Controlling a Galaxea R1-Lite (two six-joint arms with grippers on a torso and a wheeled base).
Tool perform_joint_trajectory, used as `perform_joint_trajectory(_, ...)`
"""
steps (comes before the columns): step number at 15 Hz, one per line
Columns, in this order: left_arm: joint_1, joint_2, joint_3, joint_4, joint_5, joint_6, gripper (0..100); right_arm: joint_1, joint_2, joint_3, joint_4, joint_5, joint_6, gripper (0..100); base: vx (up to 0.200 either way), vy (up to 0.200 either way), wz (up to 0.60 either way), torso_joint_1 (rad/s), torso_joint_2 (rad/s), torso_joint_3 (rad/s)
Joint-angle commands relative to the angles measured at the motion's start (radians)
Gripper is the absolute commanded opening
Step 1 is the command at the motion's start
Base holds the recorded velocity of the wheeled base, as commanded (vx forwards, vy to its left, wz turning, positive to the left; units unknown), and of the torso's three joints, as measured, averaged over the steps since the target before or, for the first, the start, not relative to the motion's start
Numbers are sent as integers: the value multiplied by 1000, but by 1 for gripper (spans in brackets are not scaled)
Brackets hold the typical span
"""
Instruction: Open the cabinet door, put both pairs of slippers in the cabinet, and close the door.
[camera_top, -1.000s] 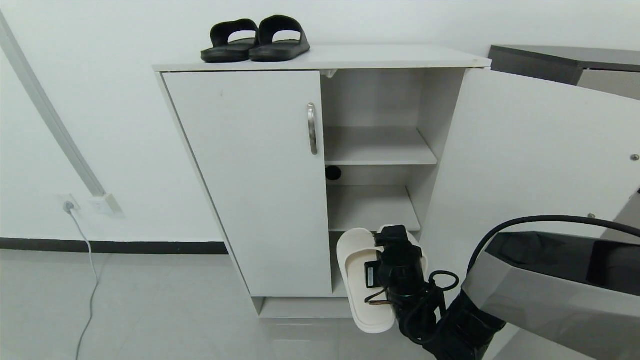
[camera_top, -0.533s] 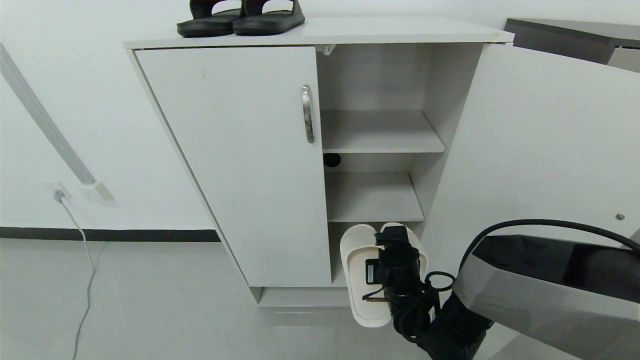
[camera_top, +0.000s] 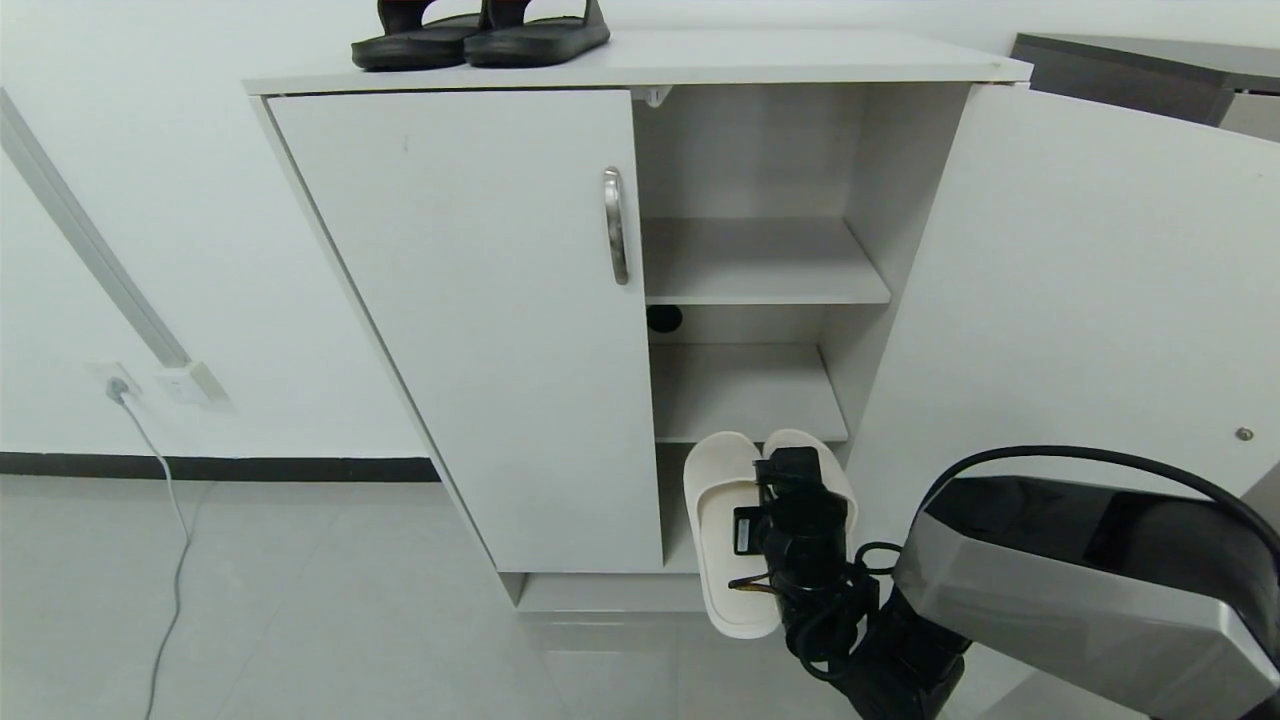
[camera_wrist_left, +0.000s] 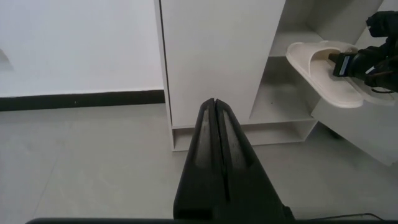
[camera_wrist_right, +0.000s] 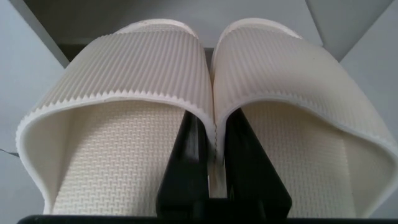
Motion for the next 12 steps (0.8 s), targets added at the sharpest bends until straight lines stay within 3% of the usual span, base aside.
perform_joint_trajectory(1, 0, 2, 0, 0, -1, -1, 0, 0, 2, 0, -3, 0, -3, 0, 200, 0, 0, 7, 2, 2)
perform_joint_trajectory(12, 0, 2, 0, 0, -1, 1, 0, -4, 7, -9, -3, 0, -18, 0, 200, 0, 0, 2, 1, 1)
